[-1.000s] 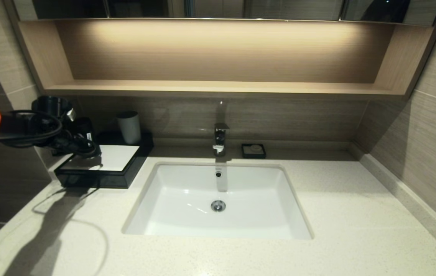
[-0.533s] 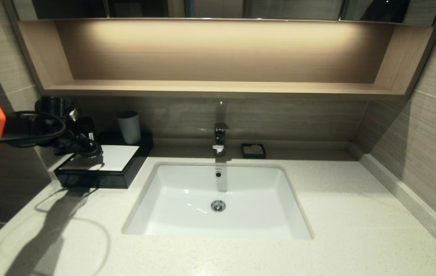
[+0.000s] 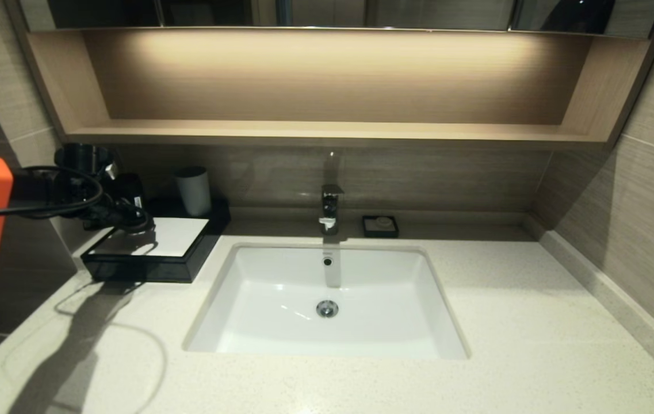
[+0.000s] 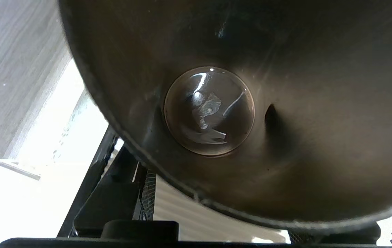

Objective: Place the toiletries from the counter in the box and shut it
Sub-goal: Place the cup on the storage box

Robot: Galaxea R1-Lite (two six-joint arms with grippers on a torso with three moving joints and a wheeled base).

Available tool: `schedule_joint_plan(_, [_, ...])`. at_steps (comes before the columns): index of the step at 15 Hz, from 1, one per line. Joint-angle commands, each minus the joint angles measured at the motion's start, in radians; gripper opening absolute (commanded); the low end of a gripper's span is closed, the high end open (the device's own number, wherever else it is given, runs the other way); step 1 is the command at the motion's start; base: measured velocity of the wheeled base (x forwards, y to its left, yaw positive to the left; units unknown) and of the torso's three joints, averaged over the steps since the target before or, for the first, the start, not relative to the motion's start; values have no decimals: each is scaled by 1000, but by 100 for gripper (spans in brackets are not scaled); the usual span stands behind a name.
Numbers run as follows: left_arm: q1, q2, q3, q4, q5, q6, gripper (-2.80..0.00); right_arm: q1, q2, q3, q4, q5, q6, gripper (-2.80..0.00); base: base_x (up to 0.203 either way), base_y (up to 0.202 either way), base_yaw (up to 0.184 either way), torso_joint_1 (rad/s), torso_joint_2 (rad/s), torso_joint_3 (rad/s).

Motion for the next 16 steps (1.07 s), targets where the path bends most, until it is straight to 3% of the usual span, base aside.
schedule_joint_plan(1, [-1, 11, -9, 2, 0, -1, -280, 0, 0, 0, 0, 0, 0, -280, 0, 0, 0, 0, 0, 0])
schedule_joint_plan(16, [-1, 29, -44, 13, 0, 0, -280, 0, 0, 2, 0, 0, 0, -280, 0, 0, 0, 0, 0, 0])
